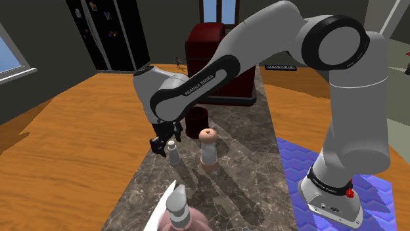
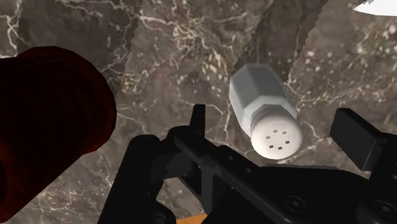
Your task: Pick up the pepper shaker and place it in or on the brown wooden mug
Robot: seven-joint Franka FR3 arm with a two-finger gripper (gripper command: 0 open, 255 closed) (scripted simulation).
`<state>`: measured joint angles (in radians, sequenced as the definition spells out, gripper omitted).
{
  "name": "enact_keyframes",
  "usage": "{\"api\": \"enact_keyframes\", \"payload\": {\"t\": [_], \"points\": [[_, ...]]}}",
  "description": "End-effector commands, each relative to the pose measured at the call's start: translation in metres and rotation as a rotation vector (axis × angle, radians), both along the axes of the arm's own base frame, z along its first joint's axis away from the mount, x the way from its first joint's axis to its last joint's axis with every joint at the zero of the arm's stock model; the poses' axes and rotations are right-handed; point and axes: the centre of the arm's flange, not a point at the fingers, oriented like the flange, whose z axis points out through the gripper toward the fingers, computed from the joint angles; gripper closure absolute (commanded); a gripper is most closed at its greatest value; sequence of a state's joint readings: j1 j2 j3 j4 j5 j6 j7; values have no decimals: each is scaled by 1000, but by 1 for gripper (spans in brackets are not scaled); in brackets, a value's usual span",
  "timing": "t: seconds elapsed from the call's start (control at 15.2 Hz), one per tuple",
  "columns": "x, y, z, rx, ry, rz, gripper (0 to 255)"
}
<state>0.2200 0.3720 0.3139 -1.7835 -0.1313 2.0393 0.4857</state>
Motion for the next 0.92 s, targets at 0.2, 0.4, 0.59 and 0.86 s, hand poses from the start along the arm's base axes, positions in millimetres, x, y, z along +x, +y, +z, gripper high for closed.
{"api": "enact_keyframes", "payload": {"t": [0.2,0.4,0.59,0.86], "points": [[0,0,0,0,0,0,0],[0,0,0,0,0,0,255],[0,0,0,0,0,0,255],[0,0,-1,0,0,0,255]]}}
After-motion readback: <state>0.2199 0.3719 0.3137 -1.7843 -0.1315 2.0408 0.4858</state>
